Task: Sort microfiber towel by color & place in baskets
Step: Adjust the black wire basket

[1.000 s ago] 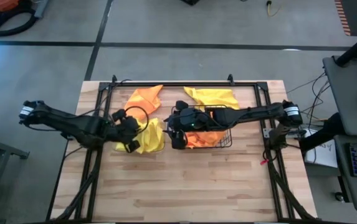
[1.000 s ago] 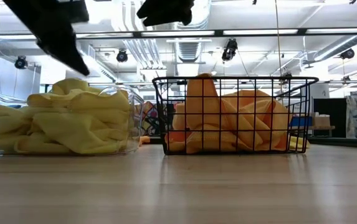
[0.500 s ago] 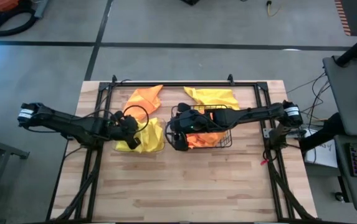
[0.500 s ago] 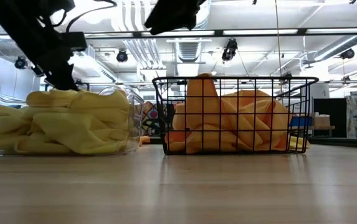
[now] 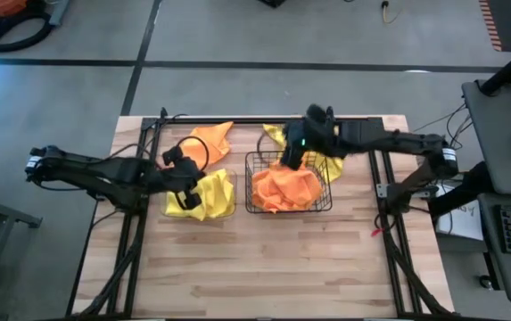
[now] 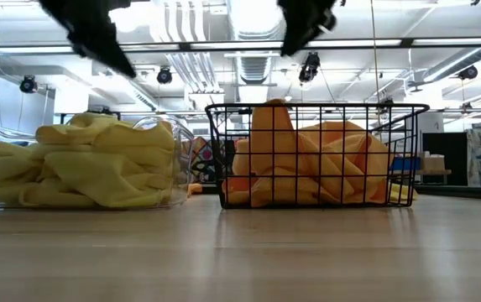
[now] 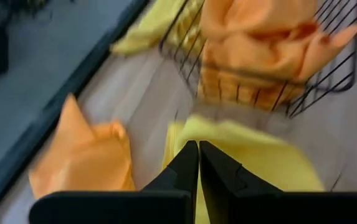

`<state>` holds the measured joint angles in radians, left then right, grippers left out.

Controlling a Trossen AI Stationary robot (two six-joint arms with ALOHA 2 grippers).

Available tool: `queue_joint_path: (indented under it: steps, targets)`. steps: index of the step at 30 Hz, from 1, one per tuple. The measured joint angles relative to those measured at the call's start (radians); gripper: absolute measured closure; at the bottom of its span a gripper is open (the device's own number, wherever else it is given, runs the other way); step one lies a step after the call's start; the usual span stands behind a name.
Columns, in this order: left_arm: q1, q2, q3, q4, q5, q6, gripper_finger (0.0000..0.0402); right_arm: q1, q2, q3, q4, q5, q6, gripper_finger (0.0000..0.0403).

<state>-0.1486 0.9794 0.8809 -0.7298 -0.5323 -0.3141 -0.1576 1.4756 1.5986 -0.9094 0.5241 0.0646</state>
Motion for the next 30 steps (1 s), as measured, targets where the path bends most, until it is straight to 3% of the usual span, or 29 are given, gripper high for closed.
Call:
queue_joint_path:
  steps: [4,14,20,30]
  targets:
    - [0.0,0.001,0.039,0.035,0.001,0.093,0.0402,-0.158,-0.001,-0.007,-0.077,-0.049,0.065,0.0209]
    - [0.0,0.001,0.054,0.033,-0.005,0.156,0.0402,-0.527,0.013,-0.149,-0.238,-0.391,0.172,0.0209]
    - [0.0,0.001,0.053,0.035,-0.006,0.162,0.0402,-0.581,0.003,-0.277,-0.3,-0.41,0.231,0.0199]
    - [0.0,0.001,0.053,0.039,-0.007,0.134,0.0401,-0.602,0.0,-0.469,-0.159,-0.479,0.224,0.0124]
